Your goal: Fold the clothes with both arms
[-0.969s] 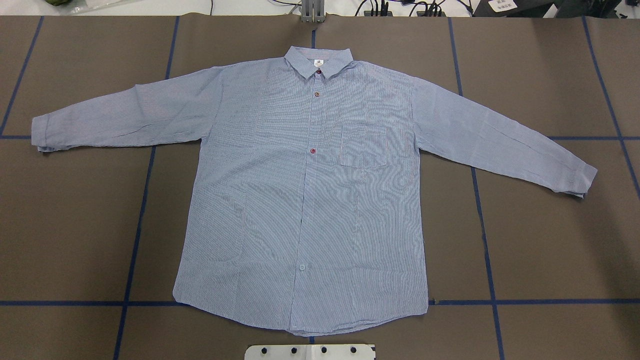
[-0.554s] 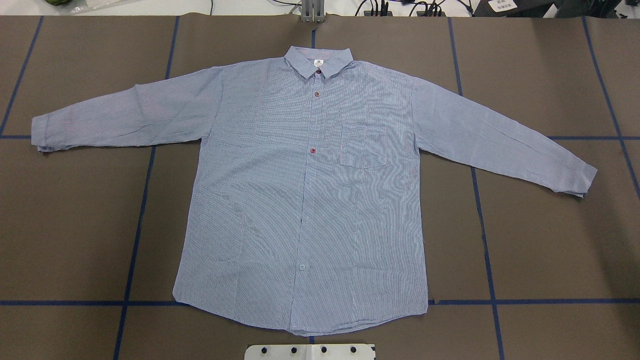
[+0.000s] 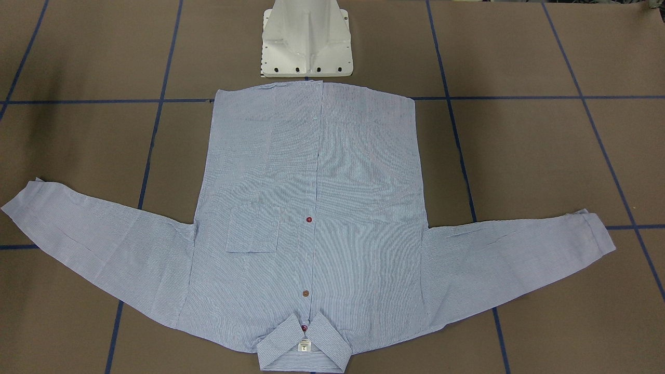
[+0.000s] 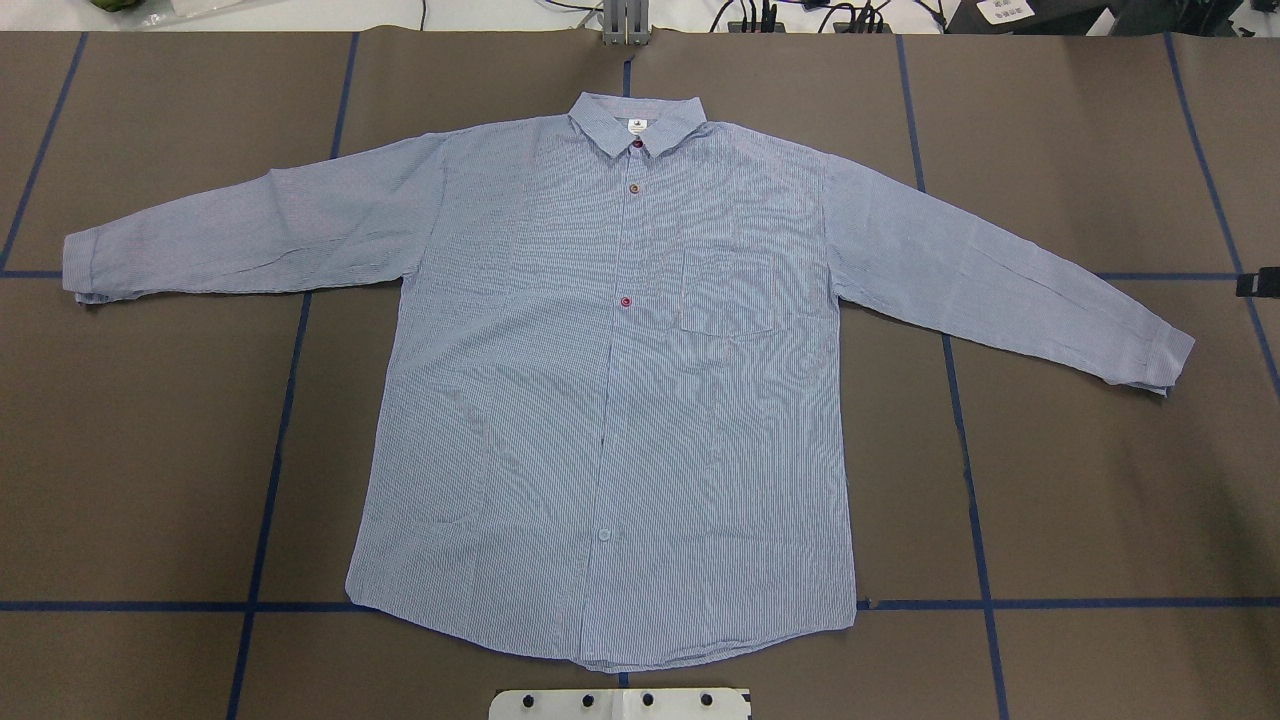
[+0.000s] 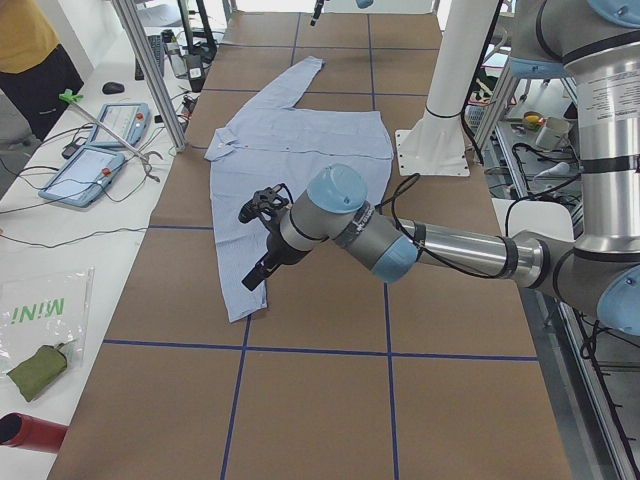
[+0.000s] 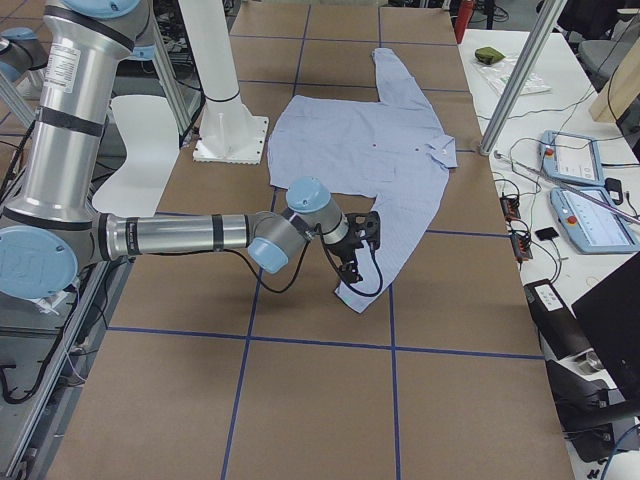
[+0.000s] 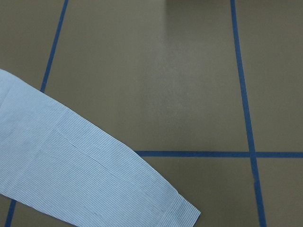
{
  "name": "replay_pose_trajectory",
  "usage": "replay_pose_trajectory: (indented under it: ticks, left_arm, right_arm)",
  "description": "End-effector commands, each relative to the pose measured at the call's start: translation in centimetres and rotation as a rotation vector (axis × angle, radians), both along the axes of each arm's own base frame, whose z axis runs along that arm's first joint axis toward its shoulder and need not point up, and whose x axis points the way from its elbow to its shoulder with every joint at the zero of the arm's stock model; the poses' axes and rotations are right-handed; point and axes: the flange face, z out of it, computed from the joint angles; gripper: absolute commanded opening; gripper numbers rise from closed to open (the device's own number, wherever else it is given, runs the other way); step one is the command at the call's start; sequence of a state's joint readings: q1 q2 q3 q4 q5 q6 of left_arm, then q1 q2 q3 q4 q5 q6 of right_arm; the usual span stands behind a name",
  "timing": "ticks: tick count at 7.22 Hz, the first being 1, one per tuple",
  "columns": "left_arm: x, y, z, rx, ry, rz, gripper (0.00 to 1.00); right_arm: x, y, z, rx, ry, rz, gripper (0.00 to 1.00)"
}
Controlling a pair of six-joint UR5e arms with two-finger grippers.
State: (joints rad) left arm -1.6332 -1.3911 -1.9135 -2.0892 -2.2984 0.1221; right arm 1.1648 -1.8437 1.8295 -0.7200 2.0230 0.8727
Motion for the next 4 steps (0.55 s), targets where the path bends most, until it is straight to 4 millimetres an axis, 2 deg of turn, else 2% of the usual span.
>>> replay_pose_trajectory:
  ticks: [1,2,4]
  left_arm:
    - [0.2,0.2,-0.1,0.001,0.021,0.019,1.00]
    - [0.2,0.2,0.0,0.001,0.025,0.023,1.00]
    - [0.2,0.2,0.0,0.001,0.025,0.023,1.00]
  right_arm:
    - [-4.2,1.9,6.1,0.017,-0.047,0.082,0.98]
    - [-5.7,2.5,8.0,0.030,-0.043,0.127,0.98]
    - [-9.9,3.7,8.9,0.023,-0.013,0.186,0.96]
